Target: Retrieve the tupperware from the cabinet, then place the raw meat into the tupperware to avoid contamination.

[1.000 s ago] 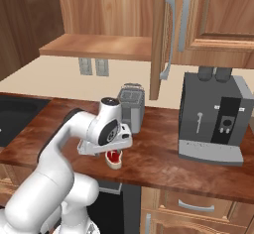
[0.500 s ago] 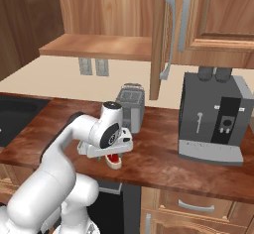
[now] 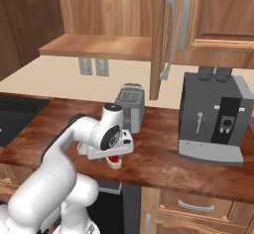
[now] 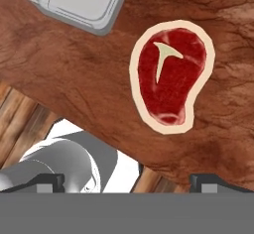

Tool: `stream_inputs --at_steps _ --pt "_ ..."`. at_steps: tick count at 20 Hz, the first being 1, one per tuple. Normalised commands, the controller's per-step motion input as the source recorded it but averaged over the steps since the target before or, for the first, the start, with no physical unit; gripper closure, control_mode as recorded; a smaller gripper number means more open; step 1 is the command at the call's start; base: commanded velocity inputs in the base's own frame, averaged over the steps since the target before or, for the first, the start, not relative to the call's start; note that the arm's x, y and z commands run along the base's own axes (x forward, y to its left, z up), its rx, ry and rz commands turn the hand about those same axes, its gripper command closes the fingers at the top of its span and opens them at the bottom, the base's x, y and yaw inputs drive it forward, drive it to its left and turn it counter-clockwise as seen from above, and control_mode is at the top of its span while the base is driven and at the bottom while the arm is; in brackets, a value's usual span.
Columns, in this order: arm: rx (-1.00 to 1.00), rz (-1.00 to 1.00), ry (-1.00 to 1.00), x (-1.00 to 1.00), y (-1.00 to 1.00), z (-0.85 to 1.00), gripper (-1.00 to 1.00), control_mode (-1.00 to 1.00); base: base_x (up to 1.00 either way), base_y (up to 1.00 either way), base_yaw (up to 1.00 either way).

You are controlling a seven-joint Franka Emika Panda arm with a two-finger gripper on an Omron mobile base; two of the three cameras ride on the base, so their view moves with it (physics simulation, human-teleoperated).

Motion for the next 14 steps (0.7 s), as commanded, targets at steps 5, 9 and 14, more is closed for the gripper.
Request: stream_inputs --at_steps 5,9,14 --pt "0.00 0.00 0.00 0.05 -0.07 -0.10 -1.00 -1.00 0.00 0.00 0.00" --pt "0.00 0.00 0.00 0.05 -0.06 -0.13 -1.00 -1.00 0.00 0.00 0.00" --pt "0.00 0.00 0.00 0.08 -0.01 -0.13 -1.00 -1.00 0.00 0.00 0.00"
